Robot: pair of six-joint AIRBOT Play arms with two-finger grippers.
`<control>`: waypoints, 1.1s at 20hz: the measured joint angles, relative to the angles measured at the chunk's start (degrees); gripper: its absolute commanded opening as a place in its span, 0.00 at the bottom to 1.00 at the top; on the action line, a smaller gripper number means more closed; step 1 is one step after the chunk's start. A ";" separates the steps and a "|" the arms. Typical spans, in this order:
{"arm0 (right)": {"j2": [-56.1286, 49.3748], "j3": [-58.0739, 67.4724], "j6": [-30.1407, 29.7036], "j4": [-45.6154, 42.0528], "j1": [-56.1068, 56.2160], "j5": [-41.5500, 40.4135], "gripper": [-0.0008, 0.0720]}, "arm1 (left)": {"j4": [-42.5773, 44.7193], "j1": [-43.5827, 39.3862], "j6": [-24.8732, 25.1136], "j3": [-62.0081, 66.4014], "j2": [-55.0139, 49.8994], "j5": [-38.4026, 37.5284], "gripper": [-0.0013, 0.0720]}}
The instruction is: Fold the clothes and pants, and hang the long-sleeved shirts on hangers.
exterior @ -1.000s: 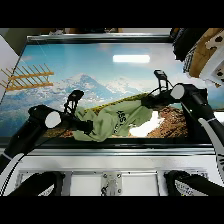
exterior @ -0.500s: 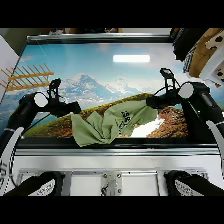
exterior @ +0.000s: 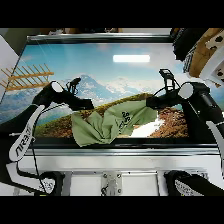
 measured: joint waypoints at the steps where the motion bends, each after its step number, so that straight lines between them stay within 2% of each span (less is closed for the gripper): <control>1: 0.00 0.00 -0.02 0.00 0.00 0.00 0.03 | 0.33 -0.70 0.44 0.96 -1.57 -1.07 0.94; 9: 0.00 0.00 -0.02 0.85 0.00 -0.02 0.03 | 0.92 -5.77 1.70 1.49 -5.09 -3.80 0.94; 10: 0.00 0.00 -0.02 0.85 0.00 0.00 0.03 | 0.90 -6.29 1.70 1.36 -5.16 -3.87 0.71; 11: 0.00 0.00 -0.02 0.85 0.00 -0.02 0.03 | 0.98 -6.64 1.70 1.18 -5.29 -3.85 0.27; 12: 0.00 0.00 0.00 0.85 0.00 -0.02 0.03 | 1.79 -6.93 1.70 1.01 -5.51 -3.80 0.04; 17: 0.55 1.40 -0.28 0.59 -0.70 0.07 0.03 | 1.49 -5.14 0.85 5.18 -3.74 -5.38 0.03; 22: 4.72 14.88 -1.11 0.35 -5.40 1.60 0.03 | 1.44 2.40 -2.97 20.87 8.72 -5.92 0.03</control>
